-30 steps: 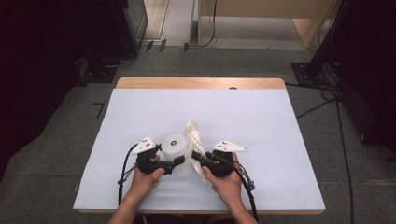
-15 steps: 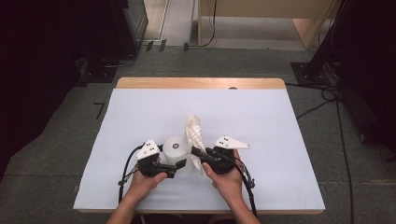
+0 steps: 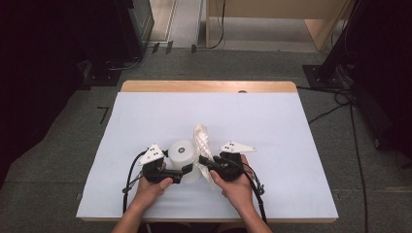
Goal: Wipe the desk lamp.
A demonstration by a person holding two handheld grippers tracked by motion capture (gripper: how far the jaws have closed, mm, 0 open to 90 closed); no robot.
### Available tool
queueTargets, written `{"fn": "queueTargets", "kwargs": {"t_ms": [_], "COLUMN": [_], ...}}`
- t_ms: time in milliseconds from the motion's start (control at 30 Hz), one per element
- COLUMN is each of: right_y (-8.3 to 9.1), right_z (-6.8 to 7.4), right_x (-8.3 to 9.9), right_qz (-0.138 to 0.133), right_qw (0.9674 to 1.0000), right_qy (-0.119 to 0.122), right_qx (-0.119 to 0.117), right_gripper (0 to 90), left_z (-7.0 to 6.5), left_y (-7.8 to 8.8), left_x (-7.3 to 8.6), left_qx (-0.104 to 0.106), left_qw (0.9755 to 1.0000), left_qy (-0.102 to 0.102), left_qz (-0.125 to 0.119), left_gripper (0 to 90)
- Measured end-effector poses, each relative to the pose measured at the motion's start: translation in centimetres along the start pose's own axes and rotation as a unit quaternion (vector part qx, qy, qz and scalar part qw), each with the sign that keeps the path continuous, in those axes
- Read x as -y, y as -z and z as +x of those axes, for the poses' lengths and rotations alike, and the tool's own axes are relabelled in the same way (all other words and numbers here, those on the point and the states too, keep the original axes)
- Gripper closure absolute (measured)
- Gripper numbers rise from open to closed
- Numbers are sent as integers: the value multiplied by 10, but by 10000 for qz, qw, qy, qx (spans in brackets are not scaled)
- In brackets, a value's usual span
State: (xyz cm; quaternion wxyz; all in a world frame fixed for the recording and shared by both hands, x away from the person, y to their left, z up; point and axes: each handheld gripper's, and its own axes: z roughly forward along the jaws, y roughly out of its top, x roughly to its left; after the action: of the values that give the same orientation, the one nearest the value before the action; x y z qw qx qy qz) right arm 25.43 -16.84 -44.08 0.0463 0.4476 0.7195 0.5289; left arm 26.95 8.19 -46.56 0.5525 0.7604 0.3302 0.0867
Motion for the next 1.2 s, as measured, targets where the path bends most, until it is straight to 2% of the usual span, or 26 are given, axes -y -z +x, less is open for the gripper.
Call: {"fn": "queueTargets", "kwargs": {"t_ms": [33, 67, 100, 200, 267, 333, 367, 467, 533, 567, 633, 733, 767, 900, 967, 1033, 1100, 1133, 1167, 1200], "right_y": [3, 3, 8, 19, 26, 31, 33, 33, 31, 29, 28, 27, 27, 27, 27, 28, 28, 28, 28, 28], "right_z": [1, 1, 1, -6, -12, -21, -26, -33, -33, -32, -31, -30, -30, -31, -31, -31, -31, -31, -31, -30], "right_x": [-3, -4, -6, -9, -9, -8, -6, -1, 1, 2, 3, 4, 4, 5, 6, 7, 6, 6, 6, 5], "right_qz": [-155, -222, -397, -694, -812, -810, -765, -744, -650, -558, -556, -533, -525, -533, -528, -532, -574, -587, -608, -630], "right_qw": [9999, 9997, 9991, 9971, 9956, 9949, 9947, 9939, 9932, 9926, 9924, 9917, 9916, 9914, 9914, 9912, 9919, 9927, 9935, 9941], "right_qy": [40, 69, 87, 46, -4, -114, -170, -49, 194, 301, 311, 242, 195, 122, 106, 155, 139, 111, 61, 25], "right_qx": [-29, -15, 112, 322, 460, 590, 666, 810, 945, 1038, 1052, 1144, 1165, 1190, 1193, 1201, 1128, 1050, 957, 879], "right_gripper": [792, 789, 788, 786, 784, 782, 779, 770, 770, 769, 769, 764, 762, 758, 758, 760, 763, 766, 771, 776], "left_z": [0, -2, -2, -2, -3, -3, -3, 0, -5, -6, -13, -23, -27, -38, -37, -34, -27, -22, -18, -9], "left_y": [0, -1, -2, -1, -1, -3, -4, -2, 0, 0, 3, 0, -3, -18, -19, -17, -11, -8, -5, -1], "left_x": [0, -1, -2, -4, -2, 2, 3, 4, 4, 4, 6, 7, 6, 3, 3, 2, 3, 3, 2, 2], "left_qx": [-57, -293, -369, -684, -768, -776, -792, -795, -993, -995, -1130, -1608, -1684, -2379, -2329, -2181, -1902, -1702, -1444, -903], "left_qw": [10000, 9993, 9988, 9948, 9922, 9912, 9909, 9929, 9908, 9912, 9906, 9855, 9843, 9704, 9717, 9750, 9808, 9847, 9889, 9954], "left_qy": [-58, -250, -314, -739, -979, -1077, -1084, -890, -910, -865, -727, -467, -412, -396, -364, -395, -389, -340, -250, 13], "left_qz": [-16, -39, -51, -163, -111, -3, -13, -37, -108, -142, -256, -279, -322, -157, -149, -128, -157, -183, -223, -309], "left_gripper": [87, 87, 87, 87, 87, 87, 86, 83, 59, 54, 53, 53, 53, 53, 83, 87, 88, 89, 89, 89]}}
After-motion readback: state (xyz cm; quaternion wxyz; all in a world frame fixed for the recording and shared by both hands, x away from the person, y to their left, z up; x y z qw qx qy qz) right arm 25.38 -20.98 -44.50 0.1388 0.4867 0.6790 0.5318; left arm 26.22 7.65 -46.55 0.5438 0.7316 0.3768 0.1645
